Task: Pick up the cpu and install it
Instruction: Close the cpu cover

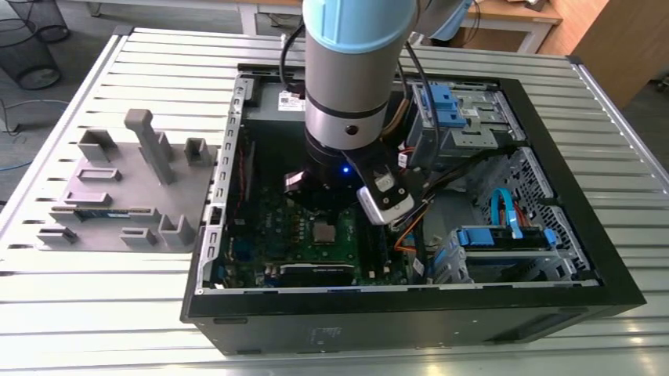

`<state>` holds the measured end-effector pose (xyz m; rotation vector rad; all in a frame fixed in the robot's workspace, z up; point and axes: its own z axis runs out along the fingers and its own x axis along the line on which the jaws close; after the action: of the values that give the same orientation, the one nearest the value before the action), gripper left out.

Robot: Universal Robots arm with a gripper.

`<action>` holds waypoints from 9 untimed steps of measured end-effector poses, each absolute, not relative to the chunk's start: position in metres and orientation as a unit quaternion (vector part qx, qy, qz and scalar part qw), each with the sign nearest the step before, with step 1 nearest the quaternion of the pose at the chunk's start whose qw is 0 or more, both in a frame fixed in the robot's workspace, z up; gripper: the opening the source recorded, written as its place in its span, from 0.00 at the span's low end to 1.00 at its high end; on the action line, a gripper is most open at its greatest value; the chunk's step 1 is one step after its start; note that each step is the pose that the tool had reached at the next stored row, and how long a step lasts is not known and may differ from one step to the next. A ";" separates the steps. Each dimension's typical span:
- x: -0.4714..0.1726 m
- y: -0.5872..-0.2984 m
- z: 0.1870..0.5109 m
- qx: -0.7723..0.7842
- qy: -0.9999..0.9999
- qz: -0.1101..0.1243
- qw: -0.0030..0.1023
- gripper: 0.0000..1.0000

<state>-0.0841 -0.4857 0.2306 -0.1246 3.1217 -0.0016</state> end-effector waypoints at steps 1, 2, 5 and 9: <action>-0.084 -0.486 0.231 -0.048 0.999 0.000 0.009 0.11; -0.084 -0.486 0.230 -0.057 0.998 0.000 0.009 0.11; -0.084 -0.486 0.230 -0.082 0.997 0.000 0.009 0.11; -0.084 -0.486 0.230 -0.095 0.995 0.000 0.009 0.11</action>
<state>-0.0840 -0.4857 0.2300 -0.2970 3.1097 0.0013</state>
